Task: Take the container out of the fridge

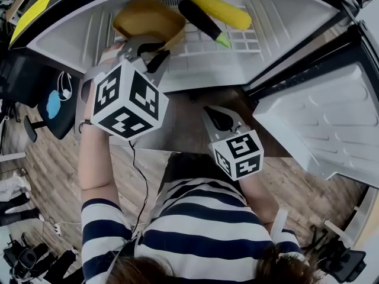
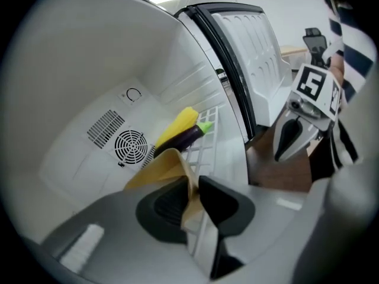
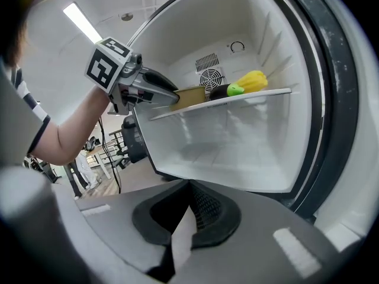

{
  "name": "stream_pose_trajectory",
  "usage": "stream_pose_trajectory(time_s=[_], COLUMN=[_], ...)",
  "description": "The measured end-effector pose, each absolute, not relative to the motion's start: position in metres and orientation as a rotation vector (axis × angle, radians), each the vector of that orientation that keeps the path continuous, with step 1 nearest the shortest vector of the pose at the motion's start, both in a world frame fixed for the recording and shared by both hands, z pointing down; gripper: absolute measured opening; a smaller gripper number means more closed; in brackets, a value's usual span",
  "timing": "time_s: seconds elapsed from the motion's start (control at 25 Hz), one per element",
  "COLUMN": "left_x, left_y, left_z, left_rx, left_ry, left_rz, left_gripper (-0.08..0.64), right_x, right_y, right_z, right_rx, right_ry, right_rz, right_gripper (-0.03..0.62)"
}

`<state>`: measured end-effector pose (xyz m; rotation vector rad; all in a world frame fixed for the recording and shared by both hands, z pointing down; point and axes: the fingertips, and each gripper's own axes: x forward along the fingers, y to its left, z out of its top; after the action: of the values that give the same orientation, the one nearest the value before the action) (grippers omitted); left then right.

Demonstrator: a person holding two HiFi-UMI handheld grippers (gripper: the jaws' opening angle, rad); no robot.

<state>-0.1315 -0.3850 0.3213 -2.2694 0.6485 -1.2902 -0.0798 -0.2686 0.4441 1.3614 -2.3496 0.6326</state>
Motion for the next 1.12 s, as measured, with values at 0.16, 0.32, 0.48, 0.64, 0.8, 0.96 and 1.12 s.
stream_pose_trajectory(time_s=[0.16,0.32,0.48,0.64,0.8,0.96,1.12], left_x=[-0.127,-0.122,-0.117,-0.114,-0.111,-0.109,-0.106], left_y=[-0.377,-0.366,-0.355,-0.341,-0.325,-0.309,-0.293], left_z=[0.323,0.323,0.323,0.321,0.32,0.32,0.322], left_rx=[-2.336,-2.356,-2.37,-2.364,-2.36,-2.355,-2.358], left_ry=[0.599,0.59,0.586,0.603,0.623,0.642,0.665], left_rz=[-1.299,-1.3,-1.299,-1.298,-1.298,-1.302,-1.308], left_gripper=[0.0,0.0,0.0,0.0,0.0,0.0,0.0], right_x=[-0.075,-0.072,-0.068,-0.063,-0.057,-0.052,-0.045], right_y=[-0.266,-0.262,-0.256,-0.246,-0.237,-0.229,-0.223], right_z=[0.441,0.437,0.434,0.431,0.428,0.423,0.418], right_rx=[1.37,1.364,1.357,1.356,1.35,1.34,1.328], right_ry=[-2.355,-2.369,-2.383,-2.389,-2.403,-2.418,-2.435], right_rz=[0.631,0.618,0.609,0.603,0.594,0.574,0.558], right_gripper=[-0.006,-0.006,-0.006,-0.006,-0.006,-0.006,-0.006])
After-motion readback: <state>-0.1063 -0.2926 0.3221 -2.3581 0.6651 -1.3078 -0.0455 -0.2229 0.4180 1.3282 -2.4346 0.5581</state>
